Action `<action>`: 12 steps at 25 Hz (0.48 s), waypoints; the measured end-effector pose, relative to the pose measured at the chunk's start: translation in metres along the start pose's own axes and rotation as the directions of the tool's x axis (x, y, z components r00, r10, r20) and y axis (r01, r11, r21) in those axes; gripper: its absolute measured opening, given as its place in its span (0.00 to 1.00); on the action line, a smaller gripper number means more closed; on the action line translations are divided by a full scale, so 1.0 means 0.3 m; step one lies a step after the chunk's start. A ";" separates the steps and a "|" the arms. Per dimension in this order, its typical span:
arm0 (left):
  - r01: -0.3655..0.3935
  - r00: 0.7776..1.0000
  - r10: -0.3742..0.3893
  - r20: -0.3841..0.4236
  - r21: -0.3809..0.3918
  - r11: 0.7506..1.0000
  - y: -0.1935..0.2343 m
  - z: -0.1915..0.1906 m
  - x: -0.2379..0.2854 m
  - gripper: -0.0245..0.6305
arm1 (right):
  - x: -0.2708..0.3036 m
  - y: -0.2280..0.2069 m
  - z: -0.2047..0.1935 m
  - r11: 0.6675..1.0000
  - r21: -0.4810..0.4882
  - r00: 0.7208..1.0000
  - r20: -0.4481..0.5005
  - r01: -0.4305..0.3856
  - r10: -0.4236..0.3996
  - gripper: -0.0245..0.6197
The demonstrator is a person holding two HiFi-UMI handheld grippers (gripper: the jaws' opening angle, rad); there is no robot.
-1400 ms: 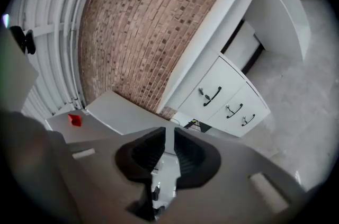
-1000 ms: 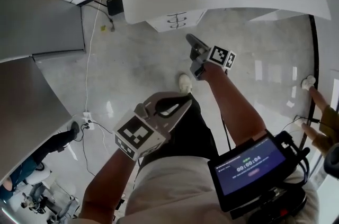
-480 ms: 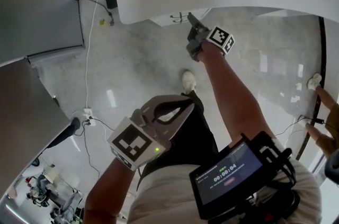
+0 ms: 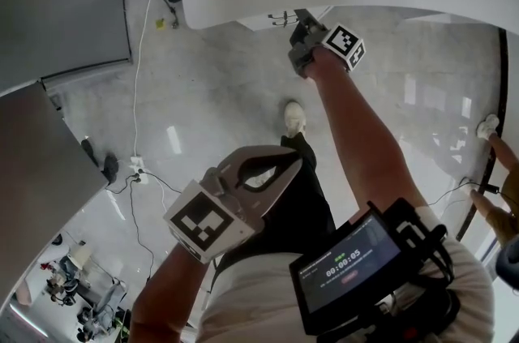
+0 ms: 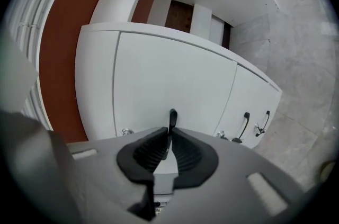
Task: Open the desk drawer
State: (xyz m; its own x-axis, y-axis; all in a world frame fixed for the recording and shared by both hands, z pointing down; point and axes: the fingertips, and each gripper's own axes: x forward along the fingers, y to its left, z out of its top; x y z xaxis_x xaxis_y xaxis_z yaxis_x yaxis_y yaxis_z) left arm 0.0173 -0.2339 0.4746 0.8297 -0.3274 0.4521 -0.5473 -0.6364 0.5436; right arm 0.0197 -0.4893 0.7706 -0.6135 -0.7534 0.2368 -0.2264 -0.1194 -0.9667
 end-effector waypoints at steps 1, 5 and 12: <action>0.001 1.000 -0.001 -0.002 -0.003 1.000 0.000 -0.004 0.000 0.05 | -0.001 0.000 0.001 1.000 0.003 1.000 0.007 -0.003 0.002 0.08; 0.006 1.000 -0.006 -0.014 -0.010 1.000 -0.011 -0.025 0.006 0.05 | -0.006 -0.011 -0.009 1.000 0.009 1.000 0.013 0.005 -0.005 0.11; 0.002 1.000 -0.002 -0.016 -0.013 1.000 -0.016 -0.033 -0.001 0.05 | 0.030 -0.009 0.005 1.000 0.029 1.000 0.026 -0.007 0.006 0.11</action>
State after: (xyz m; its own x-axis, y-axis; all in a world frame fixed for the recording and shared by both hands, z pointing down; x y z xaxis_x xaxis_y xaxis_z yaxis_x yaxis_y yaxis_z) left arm 0.0187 -0.2239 0.4787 0.8291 -0.3144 0.4624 -0.5469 -0.6282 0.5534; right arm 0.0158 -0.4967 0.7751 -0.5947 -0.7709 0.2281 -0.2002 -0.1328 -0.9707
